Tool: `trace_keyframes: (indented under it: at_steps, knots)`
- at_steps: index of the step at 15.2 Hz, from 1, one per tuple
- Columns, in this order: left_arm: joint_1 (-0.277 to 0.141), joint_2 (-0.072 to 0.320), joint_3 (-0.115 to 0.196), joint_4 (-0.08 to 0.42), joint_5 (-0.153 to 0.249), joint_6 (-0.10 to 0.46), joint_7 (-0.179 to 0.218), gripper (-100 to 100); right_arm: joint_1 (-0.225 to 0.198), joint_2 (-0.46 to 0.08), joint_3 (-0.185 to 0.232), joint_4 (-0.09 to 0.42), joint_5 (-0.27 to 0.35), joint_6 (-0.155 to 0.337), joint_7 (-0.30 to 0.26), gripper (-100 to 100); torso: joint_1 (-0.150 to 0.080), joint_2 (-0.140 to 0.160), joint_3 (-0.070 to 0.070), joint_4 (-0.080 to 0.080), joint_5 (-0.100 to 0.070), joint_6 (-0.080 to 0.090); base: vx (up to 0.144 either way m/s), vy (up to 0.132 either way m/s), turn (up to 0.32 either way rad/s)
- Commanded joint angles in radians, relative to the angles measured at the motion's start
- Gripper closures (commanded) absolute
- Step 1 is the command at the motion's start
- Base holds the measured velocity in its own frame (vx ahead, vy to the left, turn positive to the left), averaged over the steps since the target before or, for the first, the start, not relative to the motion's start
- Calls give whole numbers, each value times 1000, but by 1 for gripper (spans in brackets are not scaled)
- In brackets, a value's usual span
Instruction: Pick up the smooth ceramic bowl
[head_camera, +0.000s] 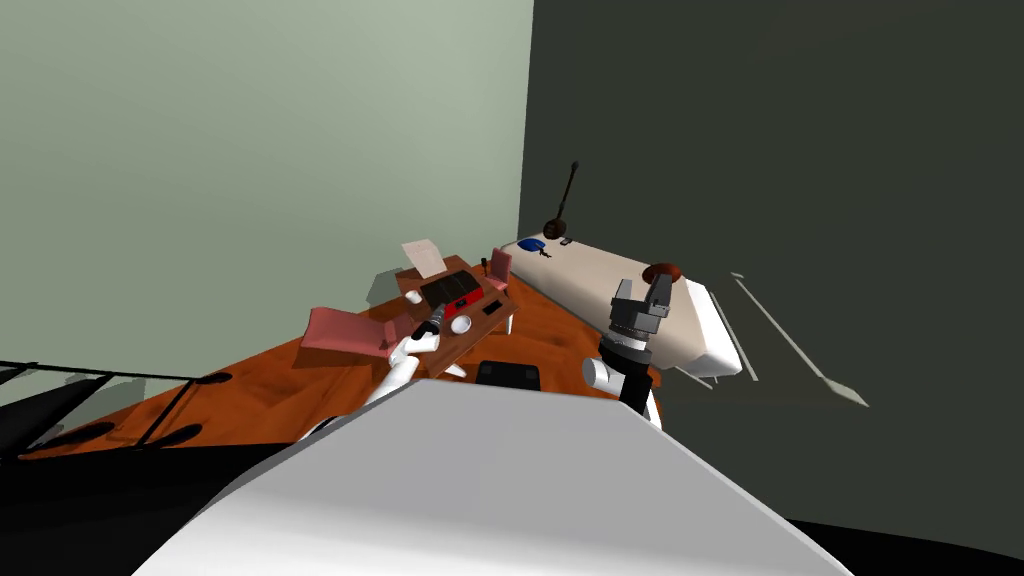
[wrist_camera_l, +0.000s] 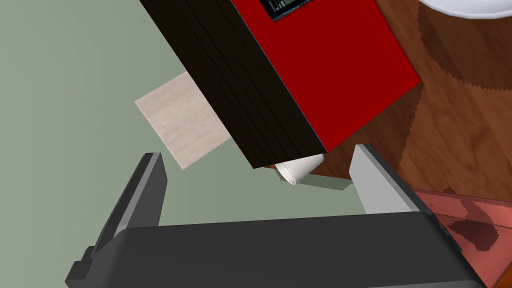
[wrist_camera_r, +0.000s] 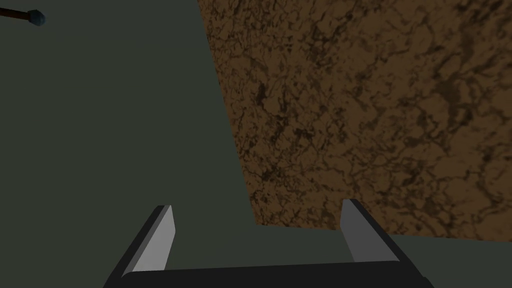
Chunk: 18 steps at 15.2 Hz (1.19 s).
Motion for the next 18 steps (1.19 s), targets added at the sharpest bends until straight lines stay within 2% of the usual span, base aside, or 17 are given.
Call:
trace_keyframes:
  at_steps: [1, 2, 4, 5, 6, 7, 8, 9, 10, 11, 14, 17, 18]
  knots:
    - [-9, -1, 5, 33, 7, 34, -4, -100, 0, 0, 0, 0, 0, 0, 0, 0, 0, 0, 0, 0, 0, 0, -3, 24, -170]
    - [-29, 2, 11, 61, 19, 69, -6, -100, 0, 0, 0, 0, 0, 0, 0, 0, 0, 0, 0, 0, 0, 0, -9, 31, -209]
    - [-29, 2, 11, 86, 19, 69, -6, -100, 0, 0, 0, 0, 0, 0, 0, 0, 0, 0, 0, 0, 0, 0, -10, 30, -112]
    - [-49, 4, 17, 114, 29, 102, -8, -100, 0, 0, 0, 0, 0, 0, 0, 0, 0, 0, 0, 0, 0, -1, -7, 23, -109]
    - [-49, 4, 17, 138, 29, 102, -8, -100, 0, 0, 0, 0, 0, 0, 0, 0, 0, 0, 0, 0, 0, 0, -8, 23, -164]
    - [-49, 4, 17, 138, 29, 102, -8, -100, 0, 0, 0, 0, 0, 0, 0, 0, 0, 0, 0, 0, 0, 0, -5, 19, -80]
    - [-68, 5, 22, 181, 40, 134, -10, -100, 0, 0, 0, 0, 0, 0, 0, 0, 0, 0, 0, 0, 0, -1, -7, 19, -139]
    - [-68, 5, 22, 188, 40, 134, -10, -100, 0, 0, 0, 0, 0, 0, 0, 0, 0, 0, 0, 0, 0, 0, -9, 25, -147]
    - [-87, 7, 27, 234, 50, 164, -13, -100, 0, 0, 0, 0, 0, 0, 0, 0, 0, 0, 0, 0, 0, 0, -9, 31, -191]
    - [-87, 7, 27, 236, 50, 165, -13, -100, 0, 0, 0, 0, 0, 0, 0, 0, 0, 0, 0, 0, 0, 0, -10, 32, -161]
    - [-122, 9, 37, 311, 70, 223, -16, -100, 0, 0, 0, 0, 0, 0, 0, 0, 0, 0, 0, 0, 0, 0, -10, 33, -160]
    - [-138, 10, 42, 368, 79, 250, -18, -100, 0, 0, 0, 0, 0, 0, 0, 0, 0, 0, 0, 0, 0, 0, -9, 26, -144]
    - [-153, 10, 46, 407, 87, 275, -20, -100, 0, 0, 0, 0, 0, 0, 0, 0, 0, 0, 0, 0, 0, 0, -9, 26, -146]
